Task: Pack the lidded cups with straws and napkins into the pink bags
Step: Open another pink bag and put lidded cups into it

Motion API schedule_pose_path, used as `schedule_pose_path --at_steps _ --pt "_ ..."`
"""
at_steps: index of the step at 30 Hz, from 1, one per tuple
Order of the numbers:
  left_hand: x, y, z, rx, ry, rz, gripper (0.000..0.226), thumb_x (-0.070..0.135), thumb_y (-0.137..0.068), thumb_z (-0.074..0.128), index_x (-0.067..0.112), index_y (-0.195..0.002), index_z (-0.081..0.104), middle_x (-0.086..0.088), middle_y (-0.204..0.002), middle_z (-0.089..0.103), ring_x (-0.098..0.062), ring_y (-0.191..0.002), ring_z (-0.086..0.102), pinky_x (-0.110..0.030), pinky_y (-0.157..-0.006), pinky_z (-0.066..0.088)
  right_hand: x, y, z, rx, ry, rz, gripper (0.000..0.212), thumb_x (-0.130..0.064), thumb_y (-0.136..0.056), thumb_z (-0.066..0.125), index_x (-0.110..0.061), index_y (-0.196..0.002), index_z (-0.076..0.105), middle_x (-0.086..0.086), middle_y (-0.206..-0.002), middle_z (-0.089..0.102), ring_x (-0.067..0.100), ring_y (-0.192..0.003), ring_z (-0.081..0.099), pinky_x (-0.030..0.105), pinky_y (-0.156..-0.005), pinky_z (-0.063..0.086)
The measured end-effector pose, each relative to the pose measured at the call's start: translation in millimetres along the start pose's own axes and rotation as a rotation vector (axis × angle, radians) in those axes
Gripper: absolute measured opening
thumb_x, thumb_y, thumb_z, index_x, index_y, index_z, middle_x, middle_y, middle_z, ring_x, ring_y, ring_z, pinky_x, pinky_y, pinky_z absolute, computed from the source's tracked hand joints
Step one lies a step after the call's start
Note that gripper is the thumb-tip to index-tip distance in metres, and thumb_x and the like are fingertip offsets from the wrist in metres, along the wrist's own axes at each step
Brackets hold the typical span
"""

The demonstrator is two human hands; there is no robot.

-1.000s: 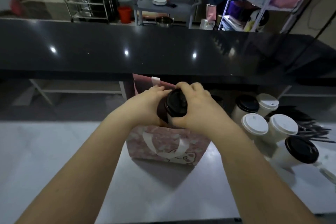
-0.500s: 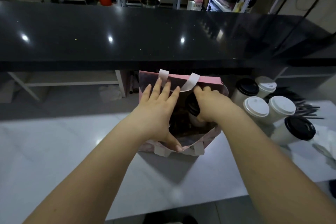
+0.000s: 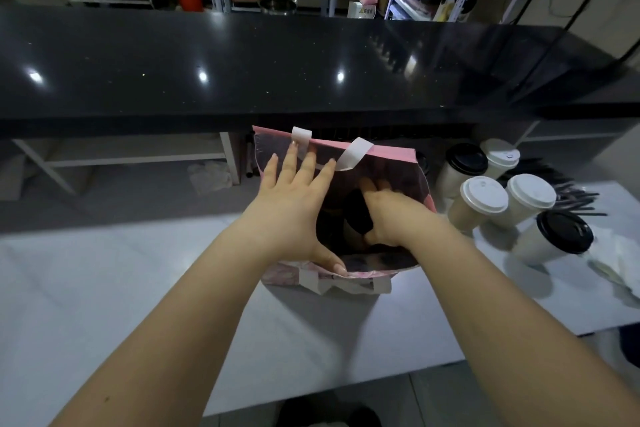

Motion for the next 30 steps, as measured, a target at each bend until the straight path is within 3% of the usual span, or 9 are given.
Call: schedule_pose_path --at_steps 8,16,22,24,26,28,30 --pt "6 1 0 -0.006 -0.012 0.014 0.147 0.084 -0.049 0.069 0.024 -0.153 -0.017 -0.008 -0.161 -0.021 -0.031 -0.142 -0.034 -0.054 -0.117 -0.015 0 -2 -4 0.049 -0.069 -0.017 0.108 -0.036 -0.069 0.082 -0.03 -0.148 0.01 0.014 -0.145 0.031 0.038 -0.122 0.046 0.045 -0.095 0.048" --pt "8 -1 1 -0.028 -0.006 0.017 0.146 0.081 -0.051 0.072 0.024 -0.153 -0.016 -0.009 -0.161 -0.02 -0.03 -0.141 -0.035 -0.055 -0.118 -0.012 -7 -14 7 0.004 -0.023 -0.038 0.112 -0.024 -0.075 0.078 -0.037 -0.15 -0.004 0.011 -0.159 0.005 0.042 -0.132 0.035 0.047 -0.102 0.044" --pt "3 -4 0 -0.011 -0.009 0.002 0.148 0.083 -0.048 0.071 0.024 -0.153 -0.017 -0.008 -0.161 -0.021 -0.032 -0.14 -0.036 -0.056 -0.117 -0.014 1 -7 19 0.023 -0.039 -0.027 0.103 -0.04 -0.074 0.075 -0.032 -0.149 0.005 0.014 -0.148 0.025 0.041 -0.126 0.04 0.044 -0.095 0.044" --pt "1 -5 0 -0.007 -0.002 0.005 0.148 0.083 -0.049 0.07 0.025 -0.153 -0.018 -0.008 -0.161 -0.021 -0.031 -0.14 -0.036 -0.056 -0.116 -0.014 2 -5 25 0.001 -0.003 -0.033 0.098 -0.05 -0.079 0.068 -0.033 -0.15 0.003 0.01 -0.155 0.014 0.039 -0.135 0.03 0.046 -0.104 0.037" --pt "1 -6 0 -0.001 -0.004 0.013 0.147 0.083 -0.049 0.07 0.025 -0.153 -0.017 -0.008 -0.161 -0.019 -0.031 -0.141 -0.035 -0.057 -0.117 -0.013 2 -5 31 -0.033 0.013 -0.055 0.09 -0.06 -0.088 0.053 -0.038 -0.152 -0.006 0.0 -0.162 -0.009 0.031 -0.148 0.003 0.048 -0.117 0.017" --pt "0 -6 1 0.01 -0.016 0.018 0.146 0.084 -0.05 0.068 0.025 -0.153 -0.017 -0.009 -0.162 -0.018 -0.032 -0.142 -0.033 -0.057 -0.117 -0.012 1 -8 38 -0.073 0.028 -0.088 0.078 -0.063 -0.094 0.037 -0.044 -0.149 -0.016 -0.01 -0.157 -0.028 0.021 -0.147 -0.021 0.048 -0.12 -0.001" --pt "-2 -7 2 0.021 -0.02 0.019 0.145 0.085 -0.05 0.067 0.025 -0.152 -0.017 -0.009 -0.162 -0.016 -0.032 -0.143 -0.032 -0.056 -0.117 -0.012 3 -10 44 -0.097 0.035 -0.1 0.071 -0.063 -0.096 0.027 -0.047 -0.147 -0.019 -0.016 -0.154 -0.032 0.018 -0.144 -0.028 0.047 -0.119 -0.008"
Point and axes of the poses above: each hand's wrist, its own y-axis away from the middle knuckle, its own z-axis out of the palm, x = y × z, the point moved 7 cm from there along -y, towards the middle knuckle
